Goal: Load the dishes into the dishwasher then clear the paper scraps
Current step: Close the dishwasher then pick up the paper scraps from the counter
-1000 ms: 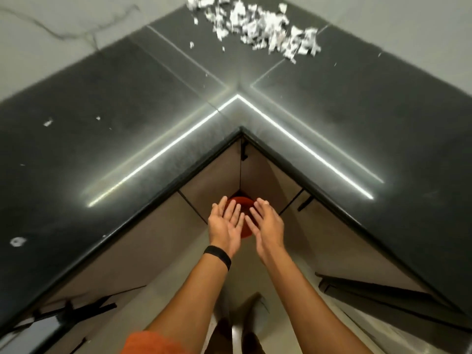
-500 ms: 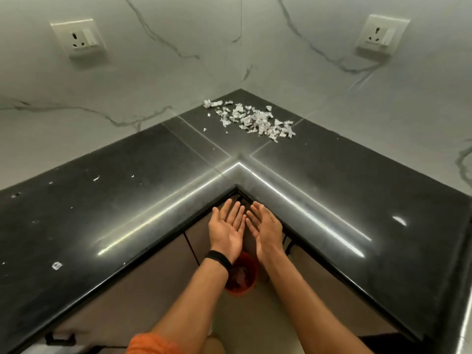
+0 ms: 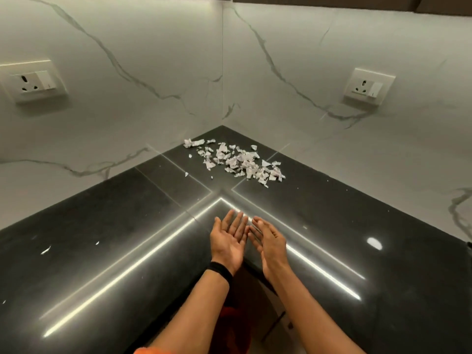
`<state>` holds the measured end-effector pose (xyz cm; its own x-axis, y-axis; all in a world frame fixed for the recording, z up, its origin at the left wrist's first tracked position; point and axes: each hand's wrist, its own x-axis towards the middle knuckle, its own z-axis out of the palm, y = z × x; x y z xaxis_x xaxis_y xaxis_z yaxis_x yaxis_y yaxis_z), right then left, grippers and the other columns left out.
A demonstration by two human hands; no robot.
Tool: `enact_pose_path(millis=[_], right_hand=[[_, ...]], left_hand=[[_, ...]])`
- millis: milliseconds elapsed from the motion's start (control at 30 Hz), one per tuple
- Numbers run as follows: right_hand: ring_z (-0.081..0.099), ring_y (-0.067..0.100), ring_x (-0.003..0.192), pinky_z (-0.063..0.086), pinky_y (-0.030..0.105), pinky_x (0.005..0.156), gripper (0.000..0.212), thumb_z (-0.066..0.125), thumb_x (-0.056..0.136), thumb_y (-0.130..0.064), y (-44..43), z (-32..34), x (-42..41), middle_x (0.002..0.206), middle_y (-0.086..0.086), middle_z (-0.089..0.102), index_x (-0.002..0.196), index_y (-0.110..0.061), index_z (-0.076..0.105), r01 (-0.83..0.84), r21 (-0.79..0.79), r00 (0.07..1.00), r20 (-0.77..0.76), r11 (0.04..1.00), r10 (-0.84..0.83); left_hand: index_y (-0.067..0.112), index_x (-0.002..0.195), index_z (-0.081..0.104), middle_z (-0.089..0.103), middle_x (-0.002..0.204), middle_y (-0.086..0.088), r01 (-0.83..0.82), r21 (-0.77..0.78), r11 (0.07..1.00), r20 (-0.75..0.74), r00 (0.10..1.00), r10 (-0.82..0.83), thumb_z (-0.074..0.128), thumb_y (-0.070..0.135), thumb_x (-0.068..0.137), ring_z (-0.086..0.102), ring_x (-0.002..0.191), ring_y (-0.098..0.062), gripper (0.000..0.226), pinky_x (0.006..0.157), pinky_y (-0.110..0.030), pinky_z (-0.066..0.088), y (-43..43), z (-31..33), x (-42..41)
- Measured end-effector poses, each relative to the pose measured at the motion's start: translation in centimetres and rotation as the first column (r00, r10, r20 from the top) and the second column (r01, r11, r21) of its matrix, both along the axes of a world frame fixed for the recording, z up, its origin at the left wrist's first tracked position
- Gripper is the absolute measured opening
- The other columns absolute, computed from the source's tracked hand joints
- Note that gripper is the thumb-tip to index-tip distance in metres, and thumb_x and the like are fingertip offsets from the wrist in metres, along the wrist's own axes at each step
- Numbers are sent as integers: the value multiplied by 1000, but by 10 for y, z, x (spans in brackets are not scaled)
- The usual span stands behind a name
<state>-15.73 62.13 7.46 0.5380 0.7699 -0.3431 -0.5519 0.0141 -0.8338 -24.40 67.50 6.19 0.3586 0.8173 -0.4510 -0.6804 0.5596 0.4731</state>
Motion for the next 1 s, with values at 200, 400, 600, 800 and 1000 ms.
enact_pose_path(millis=[200,400,600,800,1000], right_hand=[[70,23,97,58,28,83,18,59,98,-2,67,-7,6,106,15,76,109,-2,72,80,-17,995,58,997,-79],[72,21,102,57,35,91,19,59,98,-4,98,-12,18,108,11,76,110,-5,74,103,-58,991,94,993,-97],[73,19,100,57,33,86,17,62,98,-7,120,-21,44,105,6,77,108,-9,75,113,-99,988,115,989,-101],[72,19,91,58,30,83,18,67,93,-1,157,-33,86,99,7,76,104,-13,74,32,-143,943,333,989,18],[69,8,91,58,32,89,30,68,90,-2,202,-48,151,103,-5,74,112,-23,72,6,-388,594,743,922,309]], left_hand=[[9,133,60,69,126,-15,99,-20,995,-44,994,-99,33,47,106,65,119,-28,53,104,-40,47,79,-5,15],[10,129,62,70,124,-15,152,-58,987,-40,987,-155,34,47,106,65,118,-28,52,104,-39,48,116,-16,31],[10,132,60,70,124,-14,180,-81,980,-27,983,-182,35,46,106,66,118,-28,51,104,-40,48,141,-23,46],[12,134,59,70,125,-12,180,-48,983,-69,981,-183,33,46,106,66,117,-26,51,99,-39,50,166,-20,64],[13,134,59,71,123,-10,184,-63,981,-100,977,-190,35,45,105,66,118,-25,50,106,-40,46,186,-26,84]])
